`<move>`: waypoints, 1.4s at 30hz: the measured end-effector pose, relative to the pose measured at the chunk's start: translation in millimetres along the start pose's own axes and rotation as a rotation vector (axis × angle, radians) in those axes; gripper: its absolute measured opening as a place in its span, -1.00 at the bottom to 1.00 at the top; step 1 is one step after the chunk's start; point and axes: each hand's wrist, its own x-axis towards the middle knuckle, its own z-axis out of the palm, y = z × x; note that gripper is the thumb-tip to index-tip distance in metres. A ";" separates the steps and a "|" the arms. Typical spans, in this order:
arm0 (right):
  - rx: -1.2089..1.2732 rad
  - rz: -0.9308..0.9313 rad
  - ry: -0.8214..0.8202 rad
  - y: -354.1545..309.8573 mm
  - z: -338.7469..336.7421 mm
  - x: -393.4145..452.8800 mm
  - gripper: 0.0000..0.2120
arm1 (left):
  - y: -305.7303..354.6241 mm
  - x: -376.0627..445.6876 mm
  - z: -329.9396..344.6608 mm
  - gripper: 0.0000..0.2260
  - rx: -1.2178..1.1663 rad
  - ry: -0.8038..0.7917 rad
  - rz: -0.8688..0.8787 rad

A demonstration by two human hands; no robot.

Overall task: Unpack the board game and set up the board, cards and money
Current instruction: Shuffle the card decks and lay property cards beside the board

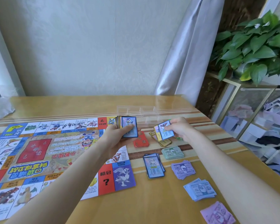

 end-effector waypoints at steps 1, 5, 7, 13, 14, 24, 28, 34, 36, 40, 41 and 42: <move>-0.064 -0.003 0.006 5.1 4.0 4.6 -0.81 | -1.2 0.5 -1.5 -0.80 0.000 0.006 -0.012; -0.461 -0.019 0.072 15.2 13.6 13.8 -0.87 | -7.6 3.1 -5.6 -0.77 0.006 0.011 -0.044; -0.587 -0.026 0.110 16.6 15.0 13.1 -0.80 | -9.5 2.3 -5.8 -0.82 0.004 0.019 -0.050; 0.048 -0.098 -0.089 -5.8 0.9 -21.0 -0.65 | -13.7 -8.7 -5.9 -0.87 0.005 0.037 -0.057; 0.051 -0.091 -0.234 -10.2 -0.7 -33.3 -0.65 | -15.6 -11.5 -6.0 -0.86 0.015 0.043 -0.064; -0.922 -0.355 -0.327 -2.2 33.8 -87.3 -0.70 | -20.5 -35.0 -7.5 -0.77 0.080 0.064 -0.072; -0.541 -0.378 -0.243 -13.8 32.3 -86.3 -0.82 | -15.3 -40.0 -3.7 -0.87 0.083 0.072 -0.053; -0.027 -0.206 -0.333 -19.9 43.2 -86.7 -0.79 | -13.0 -41.2 4.2 -0.76 0.113 -0.044 -0.029; -0.013 -0.222 -0.260 -18.7 43.2 -81.1 -0.80 | -11.6 -41.7 5.2 -0.80 0.063 -0.102 -0.039; 0.040 -0.202 -0.156 -18.5 25.6 -70.4 -0.88 | -6.7 -40.0 1.3 -0.84 -0.102 -0.039 -0.057; 0.047 -0.186 -0.188 -17.8 19.3 -69.0 -0.86 | -6.7 -39.4 -0.9 -0.87 -0.089 -0.035 -0.049; 0.004 -0.170 -0.246 -16.4 13.4 -69.4 -0.85 | -7.3 -39.4 -2.8 -0.89 -0.060 -0.043 -0.042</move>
